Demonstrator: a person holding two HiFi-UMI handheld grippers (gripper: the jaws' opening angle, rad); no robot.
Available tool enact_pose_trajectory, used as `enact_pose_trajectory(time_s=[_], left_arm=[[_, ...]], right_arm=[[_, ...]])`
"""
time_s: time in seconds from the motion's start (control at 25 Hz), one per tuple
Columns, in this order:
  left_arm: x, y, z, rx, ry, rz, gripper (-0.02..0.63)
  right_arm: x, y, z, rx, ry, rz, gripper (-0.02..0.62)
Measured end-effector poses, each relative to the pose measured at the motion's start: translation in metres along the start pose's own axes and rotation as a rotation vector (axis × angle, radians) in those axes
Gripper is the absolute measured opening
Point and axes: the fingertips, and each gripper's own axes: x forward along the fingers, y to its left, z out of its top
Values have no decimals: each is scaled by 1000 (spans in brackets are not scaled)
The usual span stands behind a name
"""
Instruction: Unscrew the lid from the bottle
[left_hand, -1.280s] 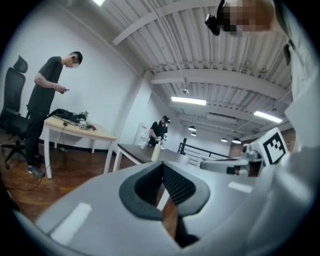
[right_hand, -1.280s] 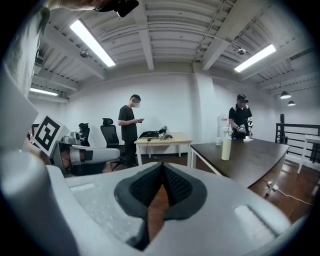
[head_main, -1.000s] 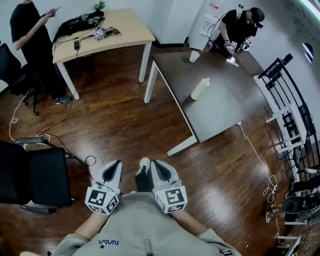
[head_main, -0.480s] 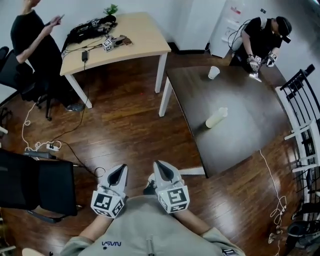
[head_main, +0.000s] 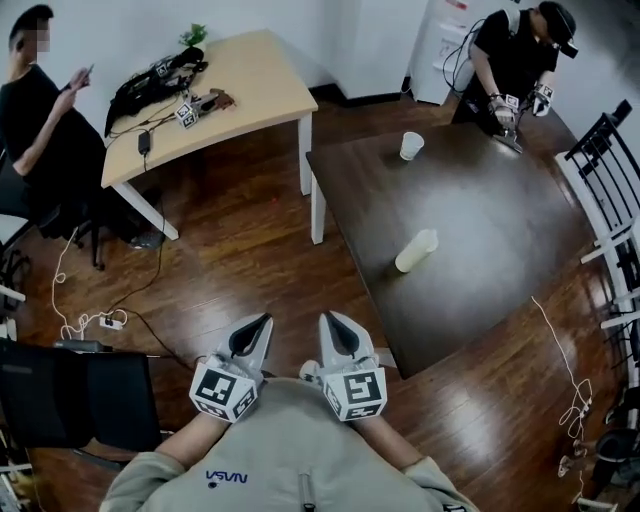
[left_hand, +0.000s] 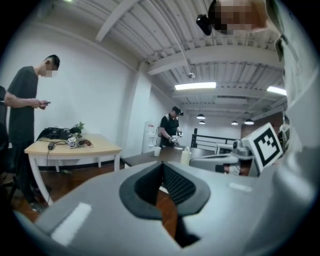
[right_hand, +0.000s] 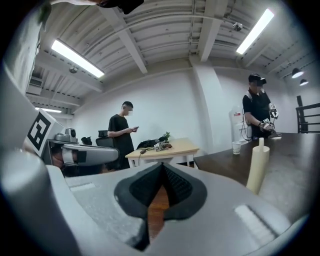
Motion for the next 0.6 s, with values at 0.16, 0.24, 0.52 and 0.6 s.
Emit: enact_pose_trajectory(time_s=[0.16,0.24,0.52,0.6], left_arm=[[33,-17,6,47,17,-128,2],[52,-26,6,57,30,-197,3],[129,-40,18,83,40,-434,3],[156,-47,24,84,45,-512,3]], right_arm=[[-9,-35,0,35,-16,-125,-3],[-16,-53,-2,53,-16,-195,-3],[-21,-117,2,82,-22,-442,-3],[-24,-135,5,90,-17,-517,-3]])
